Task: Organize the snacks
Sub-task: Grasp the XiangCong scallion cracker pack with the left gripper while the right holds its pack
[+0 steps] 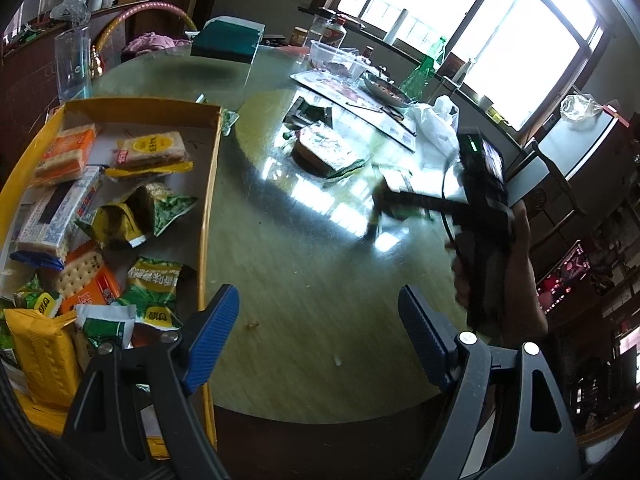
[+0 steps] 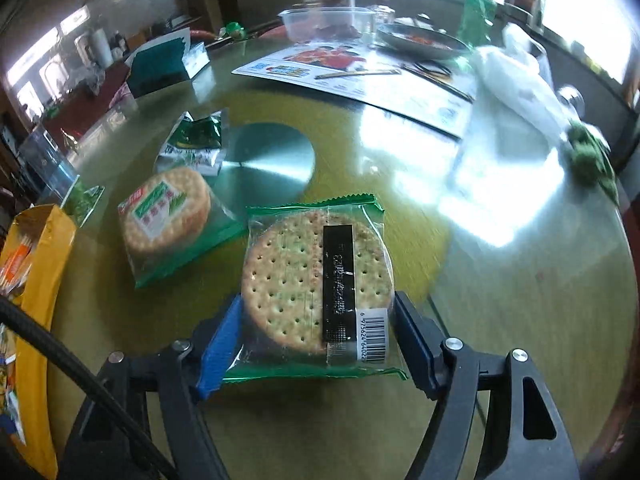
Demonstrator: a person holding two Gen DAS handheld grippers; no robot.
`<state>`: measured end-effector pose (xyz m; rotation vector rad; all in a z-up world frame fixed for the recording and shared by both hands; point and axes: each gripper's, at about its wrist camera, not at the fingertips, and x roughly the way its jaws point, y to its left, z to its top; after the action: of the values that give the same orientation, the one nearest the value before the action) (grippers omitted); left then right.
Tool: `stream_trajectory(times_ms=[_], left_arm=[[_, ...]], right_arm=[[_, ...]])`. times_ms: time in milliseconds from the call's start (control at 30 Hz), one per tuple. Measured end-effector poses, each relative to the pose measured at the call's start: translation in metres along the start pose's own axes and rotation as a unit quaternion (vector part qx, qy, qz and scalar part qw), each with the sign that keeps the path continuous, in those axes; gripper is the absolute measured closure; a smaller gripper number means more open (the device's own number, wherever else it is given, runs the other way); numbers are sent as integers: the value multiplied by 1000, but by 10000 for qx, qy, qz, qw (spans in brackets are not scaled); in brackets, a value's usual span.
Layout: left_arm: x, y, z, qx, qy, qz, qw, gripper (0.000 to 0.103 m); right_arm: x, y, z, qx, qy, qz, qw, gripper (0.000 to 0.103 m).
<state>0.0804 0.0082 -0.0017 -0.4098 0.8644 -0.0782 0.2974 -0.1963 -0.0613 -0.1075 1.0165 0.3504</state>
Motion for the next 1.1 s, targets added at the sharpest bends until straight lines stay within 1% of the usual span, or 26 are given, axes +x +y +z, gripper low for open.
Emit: stream_trajectory(times_ms=[67, 100, 133, 200, 233, 333, 400, 467, 567, 600, 667, 733, 833, 900, 1000, 1033, 1067, 1100], left_arm=[[1, -3, 4, 5, 5, -34, 10000, 21], [4, -5, 7, -8, 56, -11, 10000, 21], [8, -7, 11, -26, 148, 5, 9999, 21], [16, -12, 19, -5, 248, -79, 9997, 21], [21, -15, 23, 32, 287, -70, 9996, 21], [41, -23, 40, 41, 355, 33, 9994, 21], [60, -22, 53, -86, 517, 150, 9985, 21], [80, -21, 65, -135, 715, 240, 9971, 21], [106, -26, 87, 86, 804, 658, 9945, 21], [114, -25, 95, 35, 853, 712, 9938, 21], [131, -20, 109, -247, 933, 784, 9922, 21], [146, -19, 121, -420, 989, 795, 9910, 21], [175, -18, 141, -693, 1123, 911, 9871, 21], [189, -17, 149, -820, 1185, 1061, 9839, 21], [207, -13, 158, -1092, 1199, 1417, 9765, 21], [211, -12, 159, -1144, 1179, 1521, 9746, 19], [212, -12, 162, -1156, 1032, 1699, 9732, 17], [213, -13, 163, -1206, 959, 1799, 9715, 17]], right_arm=[[-12, -6, -17, 143, 14, 16, 9999, 30], [-20, -11, -29, 261, 13, 84, 9996, 30], [-25, -12, -35, 338, 14, 123, 9994, 30], [-42, -16, -60, 546, -15, 250, 9982, 30], [-46, -16, -66, 591, -38, 296, 9978, 30], [-63, -15, -93, 748, -158, 327, 9965, 30], [-69, -14, -105, 809, -253, 327, 9959, 30], [-73, -10, -112, 801, -297, 216, 9961, 30], [-74, -4, -116, 735, -347, 213, 9965, 30], [-75, -4, -117, 725, -366, 225, 9964, 30], [-75, -5, -118, 730, -400, 247, 9962, 30], [-76, -8, -121, 761, -427, 290, 9958, 30], [-77, -9, -123, 746, -474, 349, 9955, 30], [-78, -9, -127, 707, -531, 379, 9954, 30], [-79, -9, -130, 696, -574, 419, 9950, 30], [-79, -10, -130, 686, -587, 457, 9949, 30], [-79, -11, -130, 702, -597, 493, 9945, 30], [-79, -13, -131, 723, -609, 530, 9941, 30]])
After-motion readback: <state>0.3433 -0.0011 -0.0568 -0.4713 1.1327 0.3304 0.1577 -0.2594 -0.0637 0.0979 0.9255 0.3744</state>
